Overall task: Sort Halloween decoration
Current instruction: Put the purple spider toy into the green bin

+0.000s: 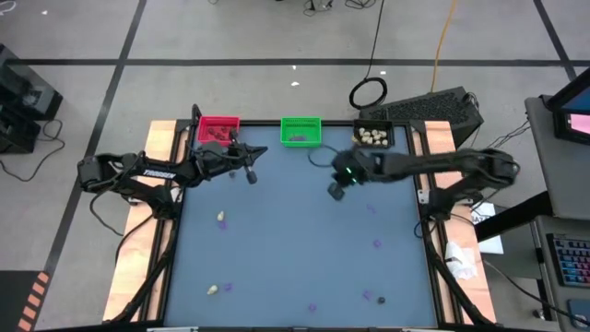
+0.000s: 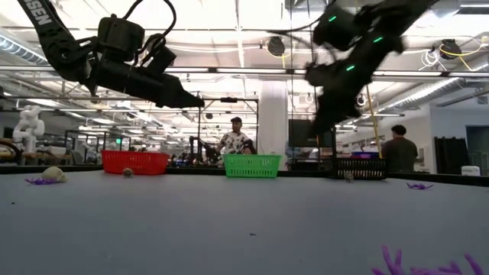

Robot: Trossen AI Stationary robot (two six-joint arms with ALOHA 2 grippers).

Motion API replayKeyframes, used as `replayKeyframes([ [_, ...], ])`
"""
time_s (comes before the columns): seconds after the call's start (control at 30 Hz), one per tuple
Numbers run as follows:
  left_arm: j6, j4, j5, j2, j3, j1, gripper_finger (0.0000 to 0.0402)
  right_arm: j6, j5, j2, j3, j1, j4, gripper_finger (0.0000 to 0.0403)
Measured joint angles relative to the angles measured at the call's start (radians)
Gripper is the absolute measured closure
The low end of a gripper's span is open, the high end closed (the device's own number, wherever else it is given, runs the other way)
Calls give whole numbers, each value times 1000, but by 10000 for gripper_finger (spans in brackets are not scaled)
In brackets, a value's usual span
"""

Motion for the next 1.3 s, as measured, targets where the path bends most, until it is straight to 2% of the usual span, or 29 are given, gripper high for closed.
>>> replayKeyframes([
  [0.17,0,-1,0,0,0,0,391,289,-15,-133,-54,143,-222,403],
  [0.23,0,-5,0,0,0,0,391,361,-72,-160,-55,193,-308,403],
  [0.4,0,-12,0,0,0,0,391,535,-387,-171,-55,260,-461,403],
  [0.5,0,-11,0,0,0,0,391,619,-478,-171,-55,305,-511,392],
  [0.67,-1,-13,0,0,0,0,391,684,-476,-168,-74,347,-561,336],
  [0.8,-1,-15,0,0,0,0,391,716,-503,-162,-149,356,-544,282],
  [0.9,-1,-17,0,0,0,0,391,708,-503,-159,-209,365,-515,256],
  [1.07,-1,-23,0,0,0,0,391,666,-504,-159,-263,365,-390,247],
  [1.3,-1,-23,0,0,0,0,391,623,-502,-159,-300,365,-326,258],
])
